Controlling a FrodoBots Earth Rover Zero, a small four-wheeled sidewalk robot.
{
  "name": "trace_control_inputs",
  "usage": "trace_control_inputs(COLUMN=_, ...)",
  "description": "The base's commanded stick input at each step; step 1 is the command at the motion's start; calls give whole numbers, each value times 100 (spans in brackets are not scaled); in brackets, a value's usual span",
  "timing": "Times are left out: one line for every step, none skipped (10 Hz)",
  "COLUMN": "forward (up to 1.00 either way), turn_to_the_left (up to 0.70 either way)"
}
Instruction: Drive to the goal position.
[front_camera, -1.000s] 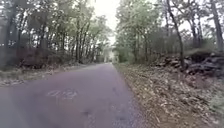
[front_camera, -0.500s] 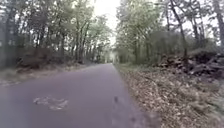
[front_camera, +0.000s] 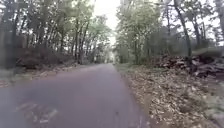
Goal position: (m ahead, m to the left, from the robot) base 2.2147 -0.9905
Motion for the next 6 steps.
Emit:
trace_control_inputs(forward=70, turn_to_the_left=0)
trace_control_inputs(forward=70, turn_to_the_left=0)
trace_control_inputs(forward=70, turn_to_the_left=0)
trace_control_inputs(forward=70, turn_to_the_left=0)
trace_control_inputs(forward=70, turn_to_the_left=0)
trace_control_inputs(forward=70, turn_to_the_left=0)
